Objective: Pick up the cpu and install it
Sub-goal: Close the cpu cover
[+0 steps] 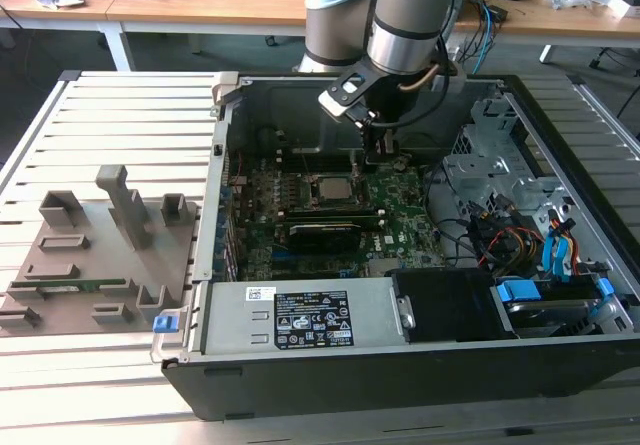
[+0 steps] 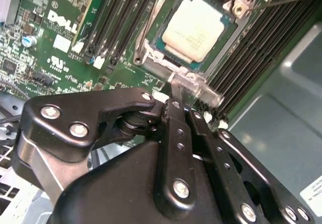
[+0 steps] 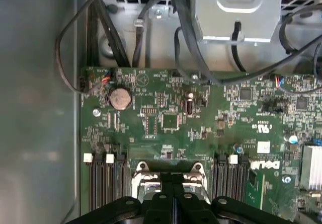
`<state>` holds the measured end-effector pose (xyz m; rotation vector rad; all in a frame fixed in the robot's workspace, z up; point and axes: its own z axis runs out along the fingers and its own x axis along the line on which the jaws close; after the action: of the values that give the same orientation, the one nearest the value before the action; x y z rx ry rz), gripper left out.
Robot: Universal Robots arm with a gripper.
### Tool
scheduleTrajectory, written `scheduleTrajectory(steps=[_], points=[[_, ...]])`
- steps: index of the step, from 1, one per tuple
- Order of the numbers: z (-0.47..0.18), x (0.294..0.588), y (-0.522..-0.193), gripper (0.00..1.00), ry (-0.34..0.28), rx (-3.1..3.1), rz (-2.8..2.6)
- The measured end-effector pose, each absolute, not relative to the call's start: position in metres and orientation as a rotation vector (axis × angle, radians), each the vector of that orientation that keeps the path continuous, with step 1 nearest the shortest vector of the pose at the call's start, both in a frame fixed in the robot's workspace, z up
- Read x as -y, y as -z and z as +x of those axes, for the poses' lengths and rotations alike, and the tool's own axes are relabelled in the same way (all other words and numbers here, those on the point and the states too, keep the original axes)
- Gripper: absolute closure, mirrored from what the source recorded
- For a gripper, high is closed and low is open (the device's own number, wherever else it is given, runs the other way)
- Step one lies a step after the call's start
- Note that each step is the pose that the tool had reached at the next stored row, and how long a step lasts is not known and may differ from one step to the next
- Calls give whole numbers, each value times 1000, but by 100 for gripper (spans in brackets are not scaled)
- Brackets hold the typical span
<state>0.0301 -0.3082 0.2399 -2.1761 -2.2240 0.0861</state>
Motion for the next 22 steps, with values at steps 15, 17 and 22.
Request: scheduleTrajectory(steps=[15, 17, 22], points=[[-1, 308, -234, 89, -86, 2224, -2176], [-3, 308, -233, 89, -86, 2224, -2176], [-3, 308, -233, 89, -86, 2224, -2176]])
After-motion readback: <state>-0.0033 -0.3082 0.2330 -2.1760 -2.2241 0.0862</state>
